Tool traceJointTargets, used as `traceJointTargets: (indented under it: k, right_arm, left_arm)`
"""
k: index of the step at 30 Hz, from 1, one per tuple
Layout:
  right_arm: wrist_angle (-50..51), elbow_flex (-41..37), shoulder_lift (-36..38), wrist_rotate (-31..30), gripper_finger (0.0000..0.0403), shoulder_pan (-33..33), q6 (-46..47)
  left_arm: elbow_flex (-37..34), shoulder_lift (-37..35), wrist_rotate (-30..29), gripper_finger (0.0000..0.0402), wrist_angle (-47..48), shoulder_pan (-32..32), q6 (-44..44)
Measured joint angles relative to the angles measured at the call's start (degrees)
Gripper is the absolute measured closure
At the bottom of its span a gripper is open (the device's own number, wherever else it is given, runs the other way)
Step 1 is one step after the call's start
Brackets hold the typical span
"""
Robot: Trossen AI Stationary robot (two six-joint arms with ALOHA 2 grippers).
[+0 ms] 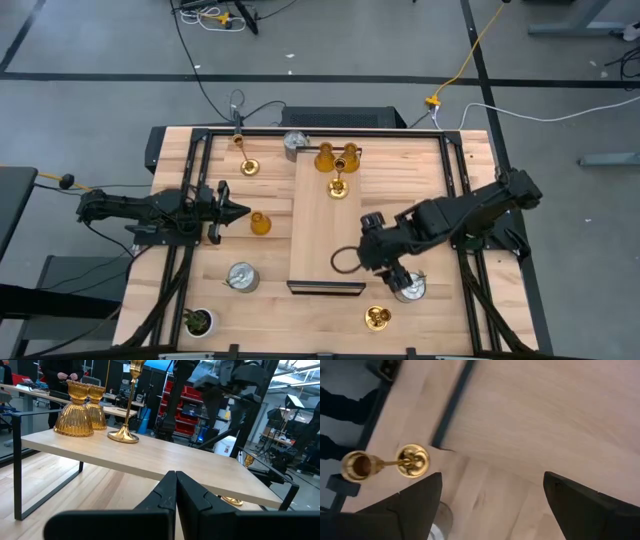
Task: Pick & Place candle stick holders
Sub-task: Put the bottom candle holder on the shelf
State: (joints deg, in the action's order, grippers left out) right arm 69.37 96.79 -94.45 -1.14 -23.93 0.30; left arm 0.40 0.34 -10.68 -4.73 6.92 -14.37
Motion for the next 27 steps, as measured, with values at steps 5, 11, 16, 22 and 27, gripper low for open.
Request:
traceJointTargets:
  k: [5, 11, 16, 22, 27]
  right_arm:
    - [-0.76, 0.00, 0.00, 0.78, 0.0053, -4.05, -0.63]
    - [-2.32, 0.00, 0.43, 0.76, 0.0053, -9.56, -2.47]
    - [-3.52, 0.00, 0.60, 0.78, 0.0053, -14.56, -5.61]
    - [-6.84, 0.00, 0.66, 0.78, 0.0053, -19.26, -6.74]
    - [-7.71, -0.12, -0.39, 0.76, 0.0053, -21.89, -6.12]
  left_arm:
    - [0.01, -0.01, 0.00, 0.0392, 0.00, 0.00, -0.02]
    - [0.00, 0.00, 0.00, 0.0392, 0.00, 0.00, 0.00]
    - [0.00, -0.02, 0.00, 0.0392, -0.02, 0.00, 0.00]
    - [0.02, 0.00, 0.00, 0.0392, -0.02, 0.00, -0.02]
    - [0.02, 0.00, 0.00, 0.0392, -0.02, 0.01, 0.00]
